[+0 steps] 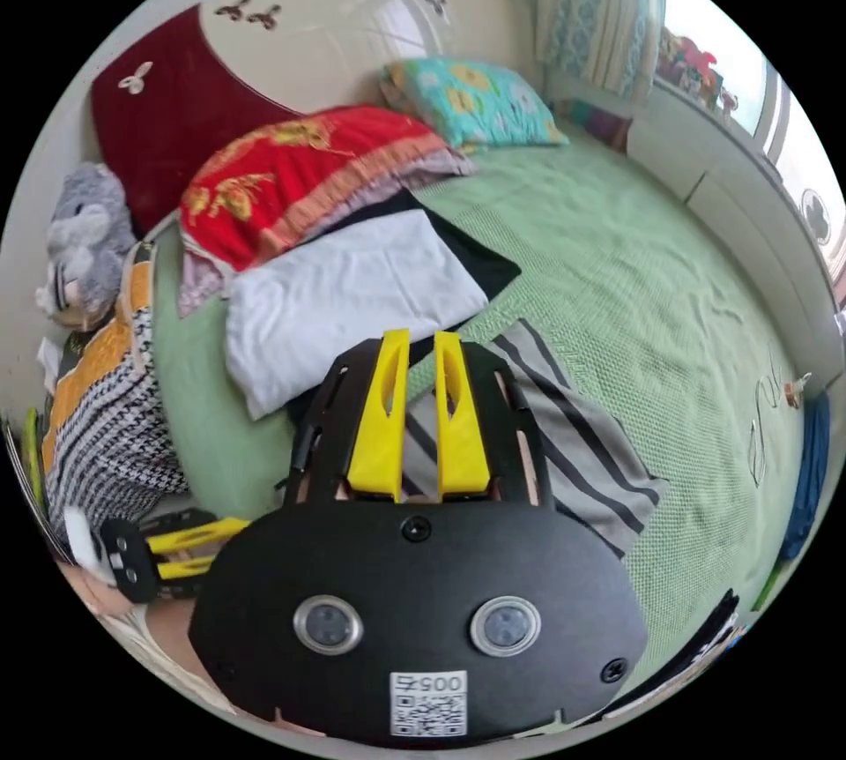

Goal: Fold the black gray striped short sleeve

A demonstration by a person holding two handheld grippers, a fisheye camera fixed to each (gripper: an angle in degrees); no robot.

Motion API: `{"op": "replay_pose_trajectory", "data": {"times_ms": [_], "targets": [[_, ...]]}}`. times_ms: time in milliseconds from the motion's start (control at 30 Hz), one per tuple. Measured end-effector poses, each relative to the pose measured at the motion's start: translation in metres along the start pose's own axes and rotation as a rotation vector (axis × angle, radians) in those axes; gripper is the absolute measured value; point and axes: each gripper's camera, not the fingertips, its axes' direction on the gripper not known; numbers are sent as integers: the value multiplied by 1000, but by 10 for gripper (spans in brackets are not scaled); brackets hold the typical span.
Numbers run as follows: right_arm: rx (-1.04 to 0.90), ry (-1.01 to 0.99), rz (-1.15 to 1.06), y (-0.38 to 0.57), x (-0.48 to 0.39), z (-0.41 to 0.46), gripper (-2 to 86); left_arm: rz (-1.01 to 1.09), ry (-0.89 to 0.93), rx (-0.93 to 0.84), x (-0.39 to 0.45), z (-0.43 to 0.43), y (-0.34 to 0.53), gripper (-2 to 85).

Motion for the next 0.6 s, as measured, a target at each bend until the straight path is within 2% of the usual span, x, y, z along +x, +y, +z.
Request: {"op": "replay_pose_trajectory", "data": {"times_ms": [133,267,400,600], "targets": [[63,120,-29,72,-4,-55,88,-3,-24,12,7,-10,2,83],[1,194,119,163,13,-78,112,-21,-39,19,9,-14,3,93],[-116,131,276,222,32,-65,109,-35,-49,-20,8,5,-4,101],[-188,43,307,240,43,-39,86,-69,-14,-80,5,34,-10,86]]}}
